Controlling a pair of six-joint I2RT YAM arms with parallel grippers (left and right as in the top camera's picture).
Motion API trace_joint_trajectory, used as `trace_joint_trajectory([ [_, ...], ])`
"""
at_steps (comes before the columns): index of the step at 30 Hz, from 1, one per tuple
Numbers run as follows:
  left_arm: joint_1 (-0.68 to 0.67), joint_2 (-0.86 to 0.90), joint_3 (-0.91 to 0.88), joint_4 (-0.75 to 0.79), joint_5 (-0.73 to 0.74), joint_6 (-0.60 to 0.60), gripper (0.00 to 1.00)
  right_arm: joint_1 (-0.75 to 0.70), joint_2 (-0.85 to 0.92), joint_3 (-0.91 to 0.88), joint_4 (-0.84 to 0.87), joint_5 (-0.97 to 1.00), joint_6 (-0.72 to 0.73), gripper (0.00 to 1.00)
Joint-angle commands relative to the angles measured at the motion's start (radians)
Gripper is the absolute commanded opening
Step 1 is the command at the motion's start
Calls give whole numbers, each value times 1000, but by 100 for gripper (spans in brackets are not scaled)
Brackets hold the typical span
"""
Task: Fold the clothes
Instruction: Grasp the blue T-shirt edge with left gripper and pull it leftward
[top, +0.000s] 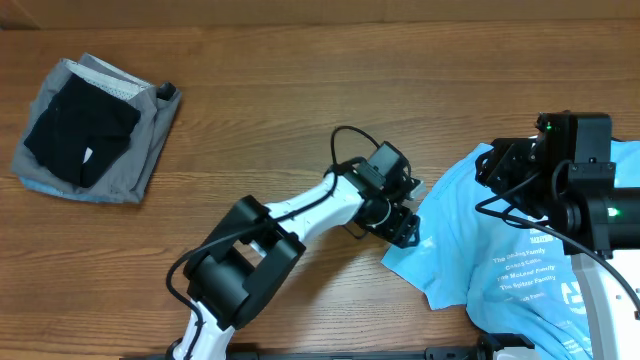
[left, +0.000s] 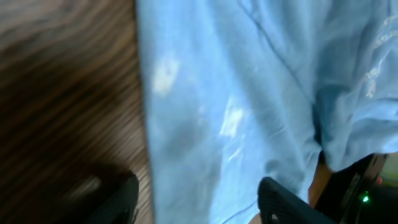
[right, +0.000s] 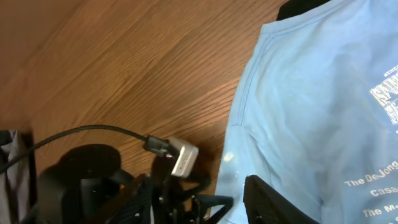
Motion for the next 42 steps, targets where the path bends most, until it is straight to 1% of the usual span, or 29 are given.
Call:
trace_joint_trajectory([
  [1,-26,34,2,36,0,-145,60,-4,-13,21,-6,-6,-3,52],
  [3,-43,38,2,39,-32,-202,59,-4,-13,21,-13,-6,-3,52],
  [5,-56,46,2,48,-38,-230,58,-4,-13,21,-18,-5,-3,52],
  [8,-69,69,2,76,-25,-269,53,-3,-13,21,-25,-6,-3,52],
  [9,-70,77,2,87,-16,-269,48,-3,-13,21,-27,-6,-3,52],
  [12,-70,82,2,97,2,-268,29,-4,-14,21,-31,-6,-3,52],
  [13,-70,82,2,98,3,-268,18,-4,-14,21,-33,-5,-3,52],
  [15,-68,82,3,100,3,-266,4,-4,-14,21,-35,-5,-3,52],
  [18,-53,74,9,85,12,-249,4,-4,-14,21,-36,-4,-3,52],
  [20,-26,46,29,24,3,-208,4,-4,-14,21,-40,33,2,53],
  [21,-11,26,44,-13,-3,-195,4,-4,-14,20,-42,54,11,56],
  [22,13,-6,73,-67,-6,-169,4,-4,-14,20,-47,104,49,62],
  [24,47,-60,122,-145,-15,-132,4,-9,-14,20,-53,162,104,67],
  [25,64,-93,154,-195,-36,-117,4,-19,-14,20,-52,180,118,68],
  [29,105,-207,266,-351,-138,-59,4,-87,-7,19,-45,198,137,70],
  [33,126,-303,347,-474,-256,-42,4,-164,20,19,-46,198,135,72],
  [38,145,-385,367,-558,-346,-42,4,-251,77,18,-47,198,131,73],
  [42,151,-414,367,-579,-346,-27,4,-294,129,18,-39,198,110,73],
])
